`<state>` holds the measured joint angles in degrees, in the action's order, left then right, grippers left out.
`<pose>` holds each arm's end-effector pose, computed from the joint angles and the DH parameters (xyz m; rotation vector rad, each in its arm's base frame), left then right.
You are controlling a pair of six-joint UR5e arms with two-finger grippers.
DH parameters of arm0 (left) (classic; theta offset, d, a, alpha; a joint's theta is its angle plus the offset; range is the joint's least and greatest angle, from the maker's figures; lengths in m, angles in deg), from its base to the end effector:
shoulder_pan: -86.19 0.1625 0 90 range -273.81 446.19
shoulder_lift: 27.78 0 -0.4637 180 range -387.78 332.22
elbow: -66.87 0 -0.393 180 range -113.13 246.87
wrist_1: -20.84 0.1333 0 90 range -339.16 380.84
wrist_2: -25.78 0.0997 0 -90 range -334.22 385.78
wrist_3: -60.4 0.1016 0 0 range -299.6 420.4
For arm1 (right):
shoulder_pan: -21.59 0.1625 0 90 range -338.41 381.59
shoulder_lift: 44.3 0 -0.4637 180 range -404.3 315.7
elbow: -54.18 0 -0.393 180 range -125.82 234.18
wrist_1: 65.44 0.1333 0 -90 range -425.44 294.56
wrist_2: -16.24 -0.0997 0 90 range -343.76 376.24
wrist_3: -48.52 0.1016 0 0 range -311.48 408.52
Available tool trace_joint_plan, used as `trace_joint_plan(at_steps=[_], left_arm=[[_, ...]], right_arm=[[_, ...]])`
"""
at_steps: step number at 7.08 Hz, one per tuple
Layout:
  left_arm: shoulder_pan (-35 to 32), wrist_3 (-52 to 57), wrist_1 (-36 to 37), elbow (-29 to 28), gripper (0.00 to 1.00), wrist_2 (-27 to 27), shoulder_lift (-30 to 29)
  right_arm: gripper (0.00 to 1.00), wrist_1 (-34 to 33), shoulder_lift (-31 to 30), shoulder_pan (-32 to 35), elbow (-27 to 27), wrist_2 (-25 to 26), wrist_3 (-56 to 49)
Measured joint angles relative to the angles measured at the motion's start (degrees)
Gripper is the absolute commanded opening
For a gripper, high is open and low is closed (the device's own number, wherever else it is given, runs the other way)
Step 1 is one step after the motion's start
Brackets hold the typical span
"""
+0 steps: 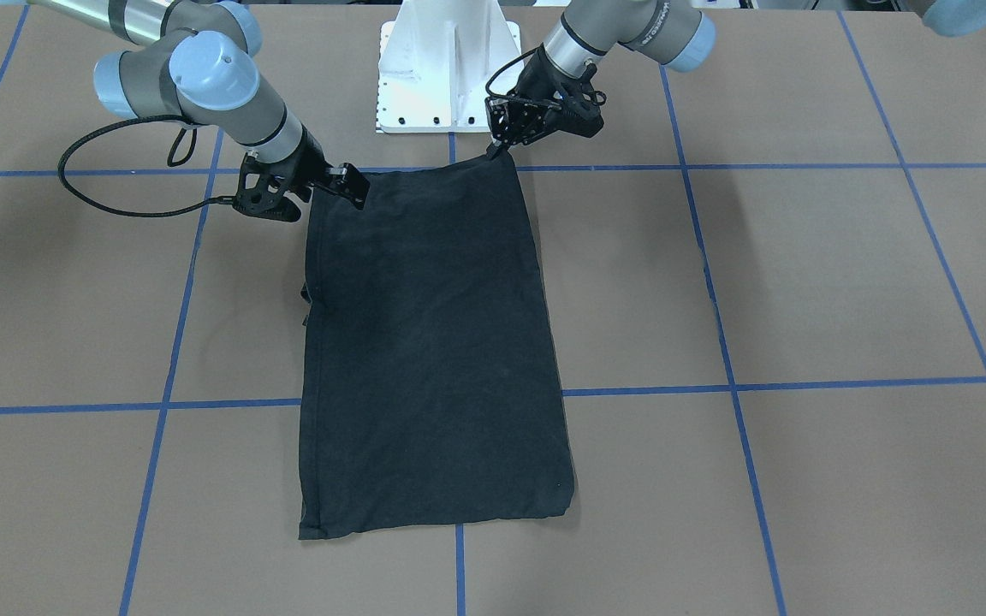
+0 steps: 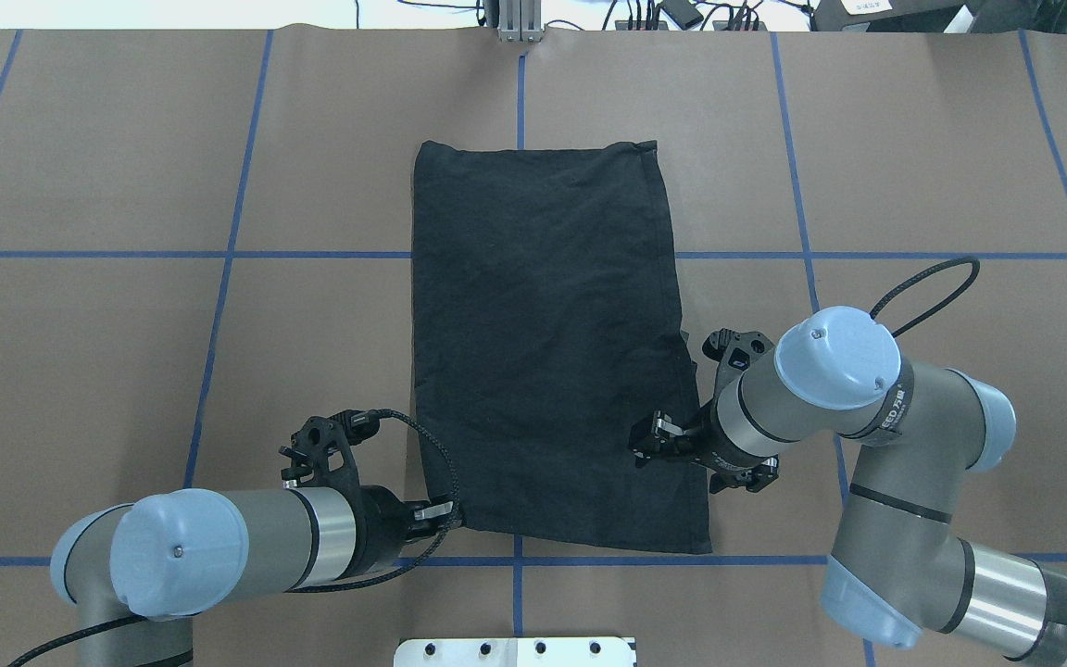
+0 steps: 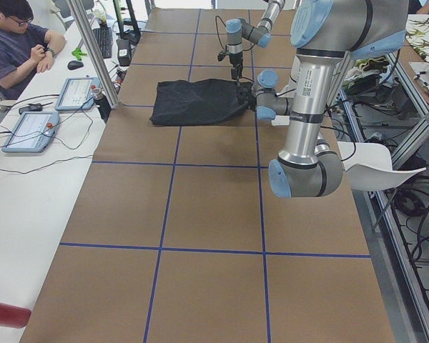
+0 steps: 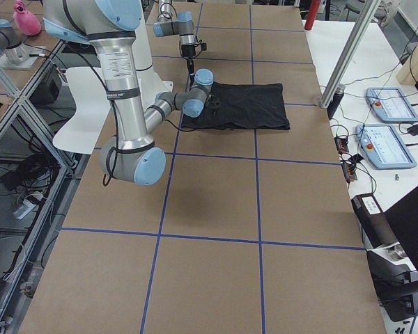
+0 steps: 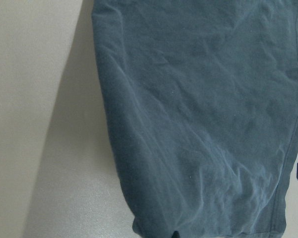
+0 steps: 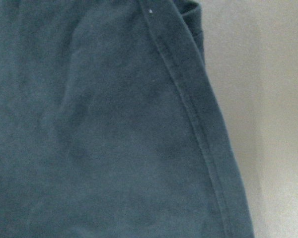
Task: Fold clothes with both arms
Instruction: 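Lower the right gripper to the shirt's near corner beside the left gripper, then grasp the near corners of the shirt with both grippers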
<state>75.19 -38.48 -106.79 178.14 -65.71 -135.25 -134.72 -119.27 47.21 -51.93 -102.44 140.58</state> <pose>0.5326 -0.2366 0.2859 0.0026 1.3382 -0.2765 -0.4939 -0.3306 0.3837 -0.2750 -0.9618 0.2158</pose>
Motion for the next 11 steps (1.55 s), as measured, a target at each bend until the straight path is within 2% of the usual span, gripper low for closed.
trace_joint_plan(at_steps=[7, 8, 9, 11], left_arm=[[0.0, 0.0, 0.0, 0.5, 0.00, 0.0, -0.3], [0.0, 0.0, 0.0, 0.5, 0.00, 0.0, -0.3], [0.0, 0.0, 0.0, 0.5, 0.00, 0.0, -0.3], [0.0, 0.0, 0.0, 0.5, 0.00, 0.0, -0.3]], right_arm=[[0.99, -0.1, -1.2, -3.6, 0.4, 0.0, 2.6], [0.87, -0.2, -1.2, -4.1, 0.2, 0.0, 3.2], [0.83, -0.2, -1.2, -4.3, 0.2, 0.0, 3.6], [0.84, -0.2, -1.4, -4.3, 0.3, 0.0, 3.8]])
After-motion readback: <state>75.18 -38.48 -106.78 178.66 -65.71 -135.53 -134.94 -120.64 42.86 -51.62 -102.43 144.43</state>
